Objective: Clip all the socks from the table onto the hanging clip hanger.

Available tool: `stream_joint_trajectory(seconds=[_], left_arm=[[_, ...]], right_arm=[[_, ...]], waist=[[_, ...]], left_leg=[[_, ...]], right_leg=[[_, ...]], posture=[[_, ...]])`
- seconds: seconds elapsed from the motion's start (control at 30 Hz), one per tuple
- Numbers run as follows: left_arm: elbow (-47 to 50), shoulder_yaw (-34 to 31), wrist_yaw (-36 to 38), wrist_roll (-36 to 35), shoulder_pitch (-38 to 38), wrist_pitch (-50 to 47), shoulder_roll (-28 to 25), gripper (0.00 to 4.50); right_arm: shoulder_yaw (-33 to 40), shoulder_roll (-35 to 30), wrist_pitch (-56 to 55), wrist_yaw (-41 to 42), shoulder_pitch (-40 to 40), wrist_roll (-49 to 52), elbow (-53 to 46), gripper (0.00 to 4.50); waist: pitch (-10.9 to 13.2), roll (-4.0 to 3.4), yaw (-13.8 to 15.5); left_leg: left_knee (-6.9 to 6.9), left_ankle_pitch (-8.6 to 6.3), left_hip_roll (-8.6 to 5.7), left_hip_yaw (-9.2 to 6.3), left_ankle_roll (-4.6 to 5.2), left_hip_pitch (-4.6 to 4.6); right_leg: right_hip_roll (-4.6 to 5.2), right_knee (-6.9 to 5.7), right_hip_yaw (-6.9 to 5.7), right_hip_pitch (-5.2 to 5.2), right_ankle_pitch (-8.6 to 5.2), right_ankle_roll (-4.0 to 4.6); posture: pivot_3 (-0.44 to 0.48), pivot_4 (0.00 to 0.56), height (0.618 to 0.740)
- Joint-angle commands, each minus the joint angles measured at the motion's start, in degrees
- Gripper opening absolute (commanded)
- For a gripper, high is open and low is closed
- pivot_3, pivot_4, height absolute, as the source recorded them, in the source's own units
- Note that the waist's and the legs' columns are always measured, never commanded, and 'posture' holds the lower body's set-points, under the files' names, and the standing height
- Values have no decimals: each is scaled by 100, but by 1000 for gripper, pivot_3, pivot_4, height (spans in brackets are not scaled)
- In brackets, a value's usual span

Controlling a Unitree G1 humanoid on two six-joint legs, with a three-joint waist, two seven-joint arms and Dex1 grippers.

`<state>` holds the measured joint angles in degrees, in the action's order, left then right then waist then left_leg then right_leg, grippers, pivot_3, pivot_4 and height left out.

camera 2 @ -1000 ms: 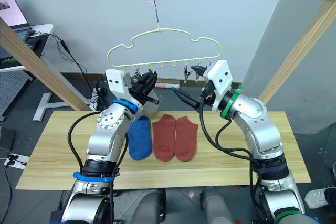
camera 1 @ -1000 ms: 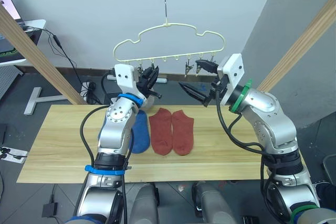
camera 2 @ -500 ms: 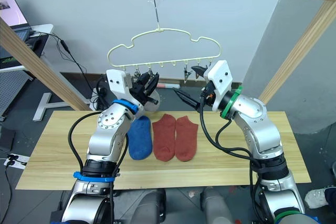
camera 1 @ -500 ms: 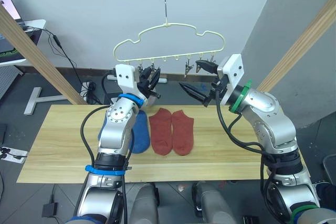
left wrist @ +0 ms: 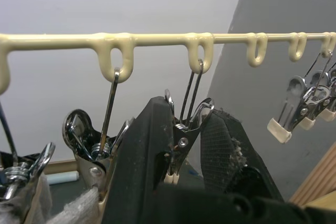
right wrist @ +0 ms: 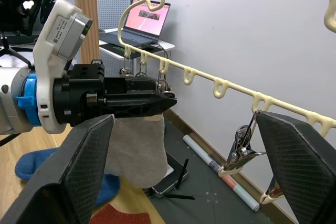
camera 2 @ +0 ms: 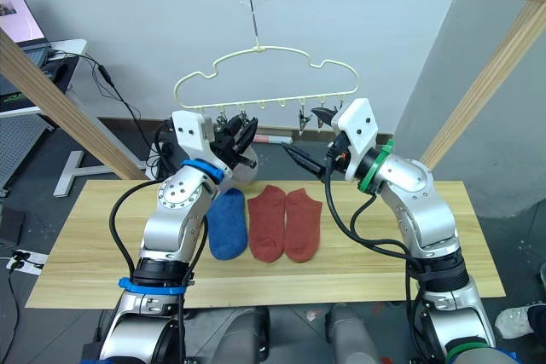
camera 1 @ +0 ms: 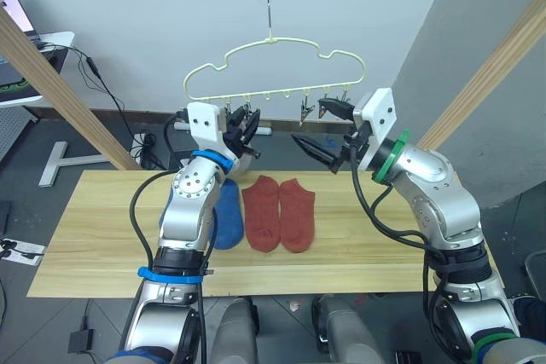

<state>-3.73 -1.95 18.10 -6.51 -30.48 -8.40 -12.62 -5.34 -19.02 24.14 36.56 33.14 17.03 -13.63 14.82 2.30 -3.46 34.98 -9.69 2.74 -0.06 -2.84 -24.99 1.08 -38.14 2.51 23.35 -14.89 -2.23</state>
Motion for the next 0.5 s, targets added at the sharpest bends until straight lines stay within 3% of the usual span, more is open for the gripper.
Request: stream_joint_trajectory(seconds=[0.03,0.5], left_arm=[[132,27,-3,42,-149,160,-26,1251],[180,-90,-144,-67,-47,-3,88,1251]], right_arm=[[105,-14,-118,-23,94,53,-171,4500],[97,-19,-165,7,73,44,-123,4500]], waist=[[0,0,0],[0,0,-1]], left_leg=[[0,0,0,0,0,0],[0,0,0,0,0,0]], right_leg=[[0,0,0,0,0,0],[0,0,0,0,0,0]], posture=[[-124,237,740],[-121,238,740]])
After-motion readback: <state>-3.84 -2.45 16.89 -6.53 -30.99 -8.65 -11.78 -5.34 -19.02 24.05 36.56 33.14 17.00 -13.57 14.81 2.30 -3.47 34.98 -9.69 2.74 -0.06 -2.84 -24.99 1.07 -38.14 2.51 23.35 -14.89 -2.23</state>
